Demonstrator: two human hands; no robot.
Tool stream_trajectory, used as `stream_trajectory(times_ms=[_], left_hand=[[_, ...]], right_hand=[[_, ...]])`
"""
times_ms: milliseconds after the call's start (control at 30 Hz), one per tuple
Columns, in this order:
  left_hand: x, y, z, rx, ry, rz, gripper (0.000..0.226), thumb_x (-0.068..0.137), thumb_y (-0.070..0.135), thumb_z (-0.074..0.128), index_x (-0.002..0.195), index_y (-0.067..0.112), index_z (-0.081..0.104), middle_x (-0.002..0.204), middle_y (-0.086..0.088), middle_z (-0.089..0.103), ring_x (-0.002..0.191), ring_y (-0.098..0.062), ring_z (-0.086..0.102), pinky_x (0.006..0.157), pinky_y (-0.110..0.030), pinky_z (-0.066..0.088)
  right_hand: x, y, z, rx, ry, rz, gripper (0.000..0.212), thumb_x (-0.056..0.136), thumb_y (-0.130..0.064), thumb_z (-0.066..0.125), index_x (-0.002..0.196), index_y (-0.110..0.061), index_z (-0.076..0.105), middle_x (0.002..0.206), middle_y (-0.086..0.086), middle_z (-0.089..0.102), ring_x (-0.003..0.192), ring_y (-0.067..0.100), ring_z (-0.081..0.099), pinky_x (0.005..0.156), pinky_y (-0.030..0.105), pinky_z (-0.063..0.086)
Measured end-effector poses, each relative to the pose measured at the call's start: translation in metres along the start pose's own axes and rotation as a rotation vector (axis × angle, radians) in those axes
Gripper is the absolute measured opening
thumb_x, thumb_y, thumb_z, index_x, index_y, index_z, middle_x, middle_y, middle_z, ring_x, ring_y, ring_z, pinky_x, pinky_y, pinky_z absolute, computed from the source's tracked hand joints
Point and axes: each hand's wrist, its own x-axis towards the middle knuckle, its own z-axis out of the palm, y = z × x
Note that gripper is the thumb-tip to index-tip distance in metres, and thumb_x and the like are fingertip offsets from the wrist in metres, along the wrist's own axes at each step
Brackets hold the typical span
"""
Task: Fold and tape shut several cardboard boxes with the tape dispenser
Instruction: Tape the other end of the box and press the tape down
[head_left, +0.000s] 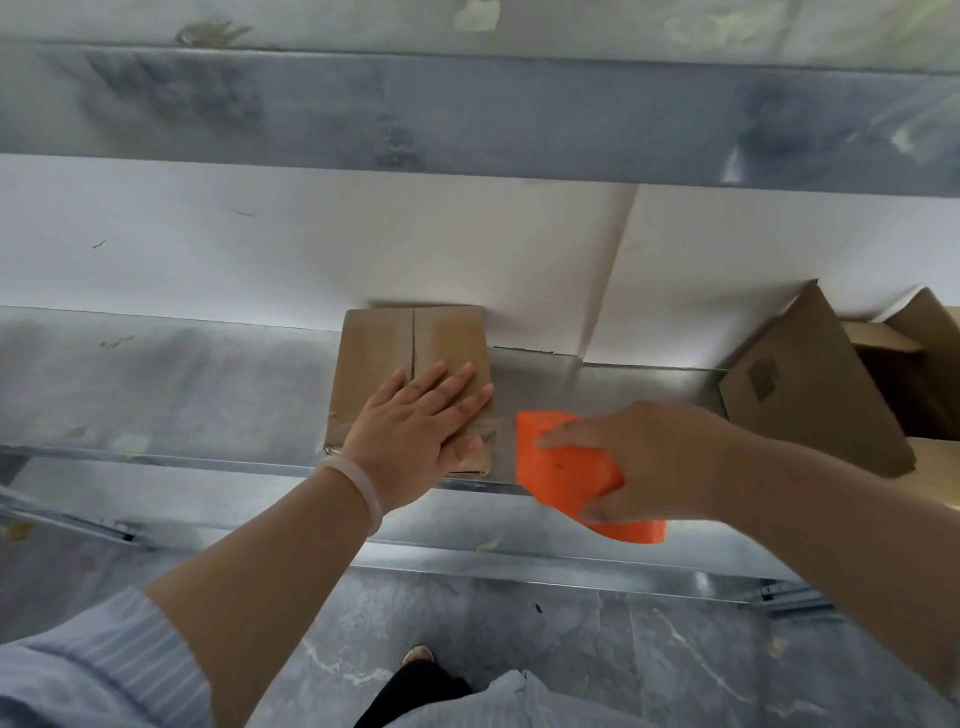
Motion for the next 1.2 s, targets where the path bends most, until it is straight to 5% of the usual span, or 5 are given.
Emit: stream_trajectory(times_ms=[133,400,667,967,1200], left_hand=[[-0.001,0.001,-0.002,0.008,-0.022,-0.013,0.06,0.099,0.058,0.012,0.145,0.033,0.042,0.15,0.005,0.044,0.136,-0.023,0.044,0.107,-0.051,0.039],[0.0,0.001,-0.002,0.013,-0.04,-0.016,0.06,0.098,0.059,0.012,0.148,0.035,0.033,0.153,0.007,0.037,0.14,-0.021,0.038,0.111,-0.049,0.033],[0.001,0.004,-0.004,0.014,-0.07,-0.02,0.064,0.096,0.063,-0.001,0.149,0.037,0.025,0.155,0.009,0.032,0.143,-0.02,0.033,0.114,-0.049,0.03],[0.0,0.004,-0.007,-0.006,-0.079,-0.027,0.064,0.097,0.061,0.002,0.148,0.036,0.032,0.154,0.009,0.035,0.141,-0.02,0.036,0.113,-0.048,0.031],[0.0,0.004,-0.003,-0.036,-0.046,-0.032,0.061,0.09,0.064,-0.003,0.147,0.042,0.004,0.16,0.015,0.015,0.149,-0.015,0.015,0.12,-0.044,0.014]], right_hand=[[0.006,-0.003,0.0,-0.098,-0.005,0.033,0.044,0.09,-0.044,0.059,0.128,-0.027,0.047,0.103,0.001,0.063,0.088,0.025,0.063,0.07,0.034,0.05],[0.011,-0.018,0.02,0.045,0.139,0.062,0.048,0.083,-0.043,0.059,0.125,-0.046,0.036,0.101,-0.007,0.06,0.081,0.018,0.051,0.07,0.03,0.043],[0.01,-0.014,0.025,0.095,0.142,0.077,0.049,0.083,-0.042,0.061,0.125,-0.049,0.038,0.092,-0.013,0.045,0.082,0.015,0.047,0.067,0.027,0.034],[0.007,-0.01,0.025,0.077,0.125,0.1,0.043,0.084,-0.042,0.059,0.122,-0.047,0.041,0.099,-0.008,0.056,0.083,0.017,0.048,0.071,0.028,0.035],[0.016,-0.028,0.028,0.093,0.15,0.088,0.038,0.086,-0.034,0.058,0.121,-0.037,0.044,0.09,-0.008,0.048,0.084,0.02,0.052,0.071,0.031,0.04]])
